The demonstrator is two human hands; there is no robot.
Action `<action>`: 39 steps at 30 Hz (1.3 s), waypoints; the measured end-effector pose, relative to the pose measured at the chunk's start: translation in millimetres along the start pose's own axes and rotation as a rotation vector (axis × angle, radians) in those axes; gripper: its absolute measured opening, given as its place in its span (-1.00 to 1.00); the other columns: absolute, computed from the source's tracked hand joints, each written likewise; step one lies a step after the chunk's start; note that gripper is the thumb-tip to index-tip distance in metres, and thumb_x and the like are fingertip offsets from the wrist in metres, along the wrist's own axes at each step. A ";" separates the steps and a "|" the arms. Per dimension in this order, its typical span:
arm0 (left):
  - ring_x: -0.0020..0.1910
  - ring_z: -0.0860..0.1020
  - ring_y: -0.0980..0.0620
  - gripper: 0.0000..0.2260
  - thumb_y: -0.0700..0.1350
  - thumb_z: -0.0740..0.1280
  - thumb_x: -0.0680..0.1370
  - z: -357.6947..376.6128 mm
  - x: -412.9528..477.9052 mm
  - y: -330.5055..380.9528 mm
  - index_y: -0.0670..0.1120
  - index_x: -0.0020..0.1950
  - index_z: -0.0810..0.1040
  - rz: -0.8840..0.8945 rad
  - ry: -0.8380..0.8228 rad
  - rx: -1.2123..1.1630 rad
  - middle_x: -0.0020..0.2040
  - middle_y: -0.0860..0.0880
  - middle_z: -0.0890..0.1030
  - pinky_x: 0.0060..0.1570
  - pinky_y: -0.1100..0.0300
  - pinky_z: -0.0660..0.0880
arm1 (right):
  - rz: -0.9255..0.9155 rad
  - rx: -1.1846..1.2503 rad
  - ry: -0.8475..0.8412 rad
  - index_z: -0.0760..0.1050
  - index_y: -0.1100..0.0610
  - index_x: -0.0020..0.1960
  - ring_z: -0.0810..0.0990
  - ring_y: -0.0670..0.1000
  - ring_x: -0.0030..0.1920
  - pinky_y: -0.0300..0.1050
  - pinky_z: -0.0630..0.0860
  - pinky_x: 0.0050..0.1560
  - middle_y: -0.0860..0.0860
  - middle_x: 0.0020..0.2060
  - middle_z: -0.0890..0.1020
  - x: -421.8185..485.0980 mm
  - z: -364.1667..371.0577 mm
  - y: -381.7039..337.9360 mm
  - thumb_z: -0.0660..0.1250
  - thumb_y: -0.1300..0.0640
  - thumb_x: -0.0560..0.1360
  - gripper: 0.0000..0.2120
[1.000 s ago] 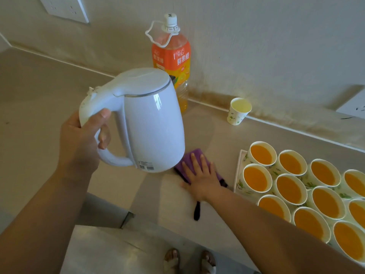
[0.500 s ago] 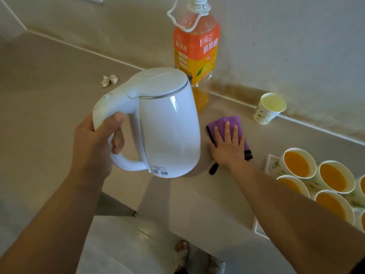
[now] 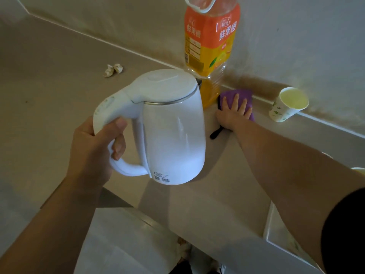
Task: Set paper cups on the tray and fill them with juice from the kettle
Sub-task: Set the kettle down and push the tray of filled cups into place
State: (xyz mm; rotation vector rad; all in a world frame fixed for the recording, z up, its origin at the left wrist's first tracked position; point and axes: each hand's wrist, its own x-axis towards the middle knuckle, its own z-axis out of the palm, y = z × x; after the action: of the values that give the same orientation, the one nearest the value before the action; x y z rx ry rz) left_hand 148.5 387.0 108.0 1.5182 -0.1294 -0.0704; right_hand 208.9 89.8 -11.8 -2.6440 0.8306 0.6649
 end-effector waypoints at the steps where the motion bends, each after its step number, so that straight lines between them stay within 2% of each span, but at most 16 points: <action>1: -0.62 0.26 0.11 -0.89 0.04 0.36 0.30 -0.5 -1.6 -0.1 0.06 -0.41 0.56 -0.003 0.000 0.007 -0.59 0.09 0.35 -0.52 0.29 0.18 | -0.019 -0.007 -0.004 -0.24 -0.08 0.55 -0.37 0.19 0.49 0.21 -0.34 0.45 0.03 0.51 -0.35 1.0 1.0 -1.3 -0.10 -0.09 0.63 -0.45; 4: -0.62 0.26 0.11 -0.87 0.04 0.36 0.31 -0.1 -4.6 0.0 0.06 -0.42 0.55 0.000 -0.019 0.020 -0.60 0.08 0.34 -0.52 0.30 0.21 | -0.080 -0.050 -0.005 -0.24 -0.09 0.55 -0.37 0.18 0.50 0.21 -0.32 0.46 0.01 0.52 -0.34 -2.5 1.1 6.5 -0.09 -0.07 0.63 -0.45; 7: -0.62 0.27 0.11 -0.89 0.04 0.36 0.32 -0.9 -8.5 3.0 0.08 -0.39 0.57 0.005 -0.036 0.020 -0.59 0.08 0.35 -0.52 0.29 0.22 | -0.220 -0.146 -0.011 -0.23 -0.12 0.55 -0.36 0.15 0.50 0.19 -0.31 0.47 -0.02 0.52 -0.34 -14.2 6.9 21.5 -0.07 -0.09 0.63 -0.44; 12: -0.63 0.27 0.10 -0.93 0.02 0.35 0.34 0.3 -15.4 11.3 0.09 -0.33 0.60 0.034 -0.079 0.020 -0.60 0.08 0.36 -0.53 0.28 0.22 | -0.413 -0.256 -0.060 -0.24 -0.15 0.54 -0.41 0.13 0.49 0.17 -0.37 0.43 -0.02 0.51 -0.35 -71.0 43.6 37.8 -0.04 -0.15 0.62 -0.42; 20: -0.62 0.27 0.07 -0.85 0.04 0.36 0.34 -9.9 -18.3 22.3 0.05 -0.41 0.54 0.085 -0.140 0.079 -0.61 0.07 0.36 -0.50 0.19 0.17 | -0.535 -0.212 -0.260 -0.04 -0.18 0.54 -0.33 0.07 0.52 0.11 -0.31 0.46 -0.08 0.54 -0.25 -141.6 63.5 45.6 -0.03 -0.09 0.64 -0.52; 22: -0.62 0.27 0.06 -0.87 0.03 0.36 0.34 -5.6 -15.3 26.9 0.05 -0.39 0.54 0.111 -0.158 0.089 -0.61 0.06 0.36 -0.50 0.20 0.18 | -0.585 -0.212 -0.345 0.02 -0.14 0.54 -0.29 0.07 0.52 0.10 -0.27 0.47 -0.07 0.55 -0.21 -154.1 64.0 50.2 0.05 -0.05 0.64 -0.51; 24: -0.61 0.28 0.05 -0.87 0.02 0.35 0.35 1.0 -11.9 31.9 0.03 -0.38 0.52 0.128 -0.176 0.090 -0.60 0.05 0.36 -0.51 0.21 0.20 | -0.593 0.041 -0.364 0.15 -0.03 0.52 -0.09 0.04 0.54 0.01 -0.11 0.50 -0.04 0.56 -0.01 -161.8 56.8 56.8 0.16 0.08 0.61 -0.50; 26: -0.60 0.29 0.05 -0.83 0.02 0.36 0.36 12.3 -6.1 35.6 0.01 -0.40 0.50 0.133 -0.200 0.093 -0.60 0.05 0.36 -0.50 0.24 0.22 | -0.471 0.552 -0.184 0.28 0.06 0.47 0.24 0.01 0.46 -0.12 0.15 0.44 0.00 0.48 0.29 -165.8 35.2 61.5 0.17 0.16 0.60 -0.56; 27: -0.59 0.30 0.05 -0.81 0.03 0.37 0.36 19.2 -3.5 36.3 0.02 -0.42 0.49 0.135 -0.206 0.104 -0.60 0.05 0.36 -0.50 0.26 0.25 | -0.383 0.797 -0.071 0.31 0.07 0.44 0.36 0.00 0.38 -0.12 0.24 0.40 -0.01 0.41 0.38 -167.6 19.6 61.9 0.15 0.12 0.62 -0.60; 29: -0.56 0.33 0.06 -0.81 0.04 0.39 0.37 40.1 -0.3 35.3 0.04 -0.41 0.49 0.143 -0.191 0.139 -0.59 0.07 0.38 -0.47 0.27 0.29 | -0.276 1.153 0.050 0.32 0.00 0.42 0.46 -0.03 0.24 -0.05 0.35 0.31 -0.07 0.31 0.45 -168.2 -11.2 61.6 0.08 -0.03 0.64 -0.63; 32: -0.56 0.36 0.13 -0.84 -0.08 0.42 0.45 80.6 3.4 26.4 0.01 -0.30 0.49 0.170 -0.156 0.173 -0.57 0.09 0.42 -0.49 0.32 0.34 | -0.309 1.259 0.143 0.39 -0.06 0.33 0.49 -0.06 0.13 -0.02 0.43 0.20 -0.10 0.18 0.52 -159.4 -42.1 58.7 0.03 -0.16 0.62 -0.63; 34: -0.56 0.36 0.16 -0.82 -0.17 0.41 0.48 107.7 8.4 19.1 -0.03 -0.28 0.47 0.171 -0.146 0.171 -0.57 0.12 0.42 -0.48 0.33 0.35 | -0.270 1.305 0.211 0.47 -0.03 0.13 0.49 -0.04 -0.01 0.00 0.46 0.14 -0.03 0.01 0.52 -147.6 -55.1 59.6 0.04 -0.15 0.62 -0.69; 36: -0.52 0.40 0.17 -0.85 -0.18 0.41 0.48 129.5 16.8 11.1 -0.06 -0.25 0.49 0.142 -0.151 0.150 -0.53 0.13 0.45 -0.42 0.32 0.39 | -0.204 1.339 0.267 0.45 -0.04 -0.03 0.44 -0.01 -0.12 -0.01 0.47 0.03 -0.02 -0.13 0.47 -133.4 -66.1 65.0 0.06 -0.12 0.61 -0.75; 38: -0.40 0.49 0.20 -0.95 -0.19 0.41 0.49 147.0 25.3 2.7 -0.07 -0.10 0.57 0.097 -0.166 0.113 -0.37 0.13 0.54 -0.33 0.34 0.45 | -0.149 1.336 0.308 0.42 -0.02 -0.02 0.43 0.01 -0.12 -0.02 0.47 -0.04 -0.06 -0.22 0.44 -118.6 -74.5 73.1 0.08 -0.09 0.60 -0.79; 39: -0.33 0.53 0.23 -0.89 -0.19 0.41 0.49 154.7 30.6 -3.2 -0.06 -0.01 0.59 0.091 -0.171 0.104 -0.28 0.13 0.58 -0.29 0.35 0.47 | -0.120 1.338 0.318 0.42 0.00 0.06 0.45 0.02 -0.08 -0.01 0.48 -0.06 -0.08 -0.21 0.45 -111.1 -76.6 76.9 0.10 -0.10 0.59 -0.78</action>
State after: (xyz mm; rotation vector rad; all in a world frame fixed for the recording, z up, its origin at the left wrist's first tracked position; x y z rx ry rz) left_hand 159.0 229.7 113.5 1.6071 -0.3437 -0.1221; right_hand 108.3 49.6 99.6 -1.5176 0.7623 -0.3244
